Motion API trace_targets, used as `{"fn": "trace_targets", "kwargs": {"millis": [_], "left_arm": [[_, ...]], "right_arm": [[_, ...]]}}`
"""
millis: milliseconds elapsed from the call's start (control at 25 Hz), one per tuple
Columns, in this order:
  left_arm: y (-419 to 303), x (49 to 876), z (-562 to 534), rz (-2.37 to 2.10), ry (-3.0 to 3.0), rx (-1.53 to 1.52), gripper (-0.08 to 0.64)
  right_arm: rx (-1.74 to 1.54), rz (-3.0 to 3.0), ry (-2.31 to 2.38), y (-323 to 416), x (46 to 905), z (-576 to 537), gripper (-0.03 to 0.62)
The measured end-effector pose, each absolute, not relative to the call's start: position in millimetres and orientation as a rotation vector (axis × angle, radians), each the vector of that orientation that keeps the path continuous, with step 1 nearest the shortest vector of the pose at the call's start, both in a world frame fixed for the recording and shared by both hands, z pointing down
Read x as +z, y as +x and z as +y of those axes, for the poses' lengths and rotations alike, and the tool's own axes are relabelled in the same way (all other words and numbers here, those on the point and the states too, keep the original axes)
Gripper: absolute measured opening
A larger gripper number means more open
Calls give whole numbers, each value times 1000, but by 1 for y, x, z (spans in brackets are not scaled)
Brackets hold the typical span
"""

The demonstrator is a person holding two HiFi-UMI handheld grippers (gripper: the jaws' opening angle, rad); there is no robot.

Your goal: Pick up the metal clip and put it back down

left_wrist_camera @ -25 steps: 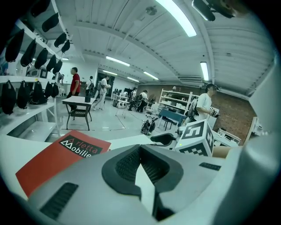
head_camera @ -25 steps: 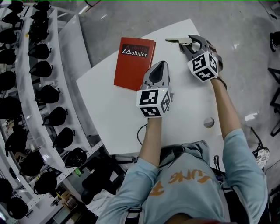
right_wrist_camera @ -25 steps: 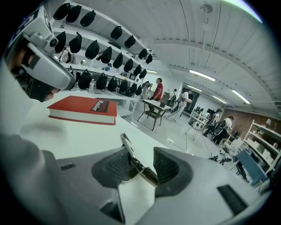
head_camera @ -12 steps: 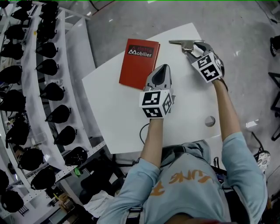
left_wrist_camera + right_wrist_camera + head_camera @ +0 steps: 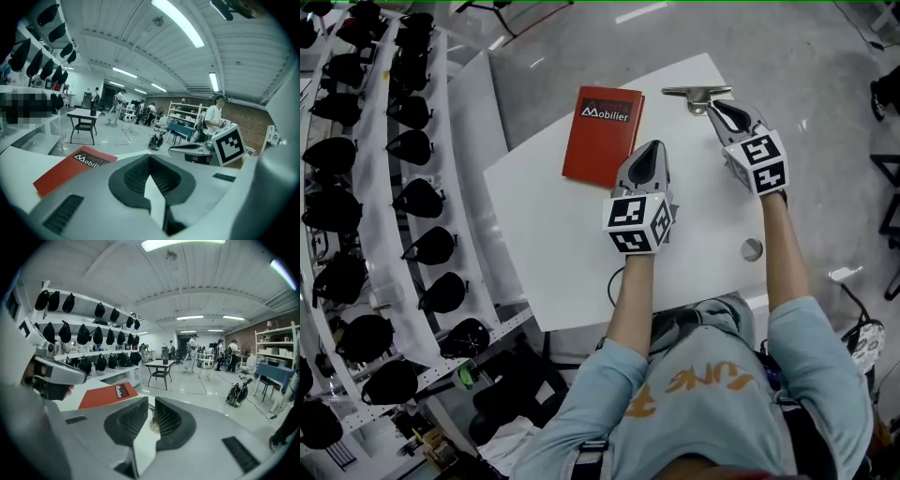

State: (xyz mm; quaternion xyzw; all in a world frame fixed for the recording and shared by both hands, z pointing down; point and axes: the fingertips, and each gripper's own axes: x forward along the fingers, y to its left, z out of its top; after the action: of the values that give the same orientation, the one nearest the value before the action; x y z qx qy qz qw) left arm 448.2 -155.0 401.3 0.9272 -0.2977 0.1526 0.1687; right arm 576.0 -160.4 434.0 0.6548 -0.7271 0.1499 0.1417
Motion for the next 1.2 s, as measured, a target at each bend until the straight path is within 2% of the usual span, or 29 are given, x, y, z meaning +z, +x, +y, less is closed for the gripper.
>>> {"fn": "trace_targets", "kwargs": {"millis": [560, 1200], "left_arm": [[347, 310, -147, -981, 2647, 165, 21], [162, 213, -134, -1270, 2720, -91, 21]], "right_arm": [[347, -2270, 2067, 475, 311, -117, 28], [85, -2334, 2124, 325, 209, -82, 29]]}}
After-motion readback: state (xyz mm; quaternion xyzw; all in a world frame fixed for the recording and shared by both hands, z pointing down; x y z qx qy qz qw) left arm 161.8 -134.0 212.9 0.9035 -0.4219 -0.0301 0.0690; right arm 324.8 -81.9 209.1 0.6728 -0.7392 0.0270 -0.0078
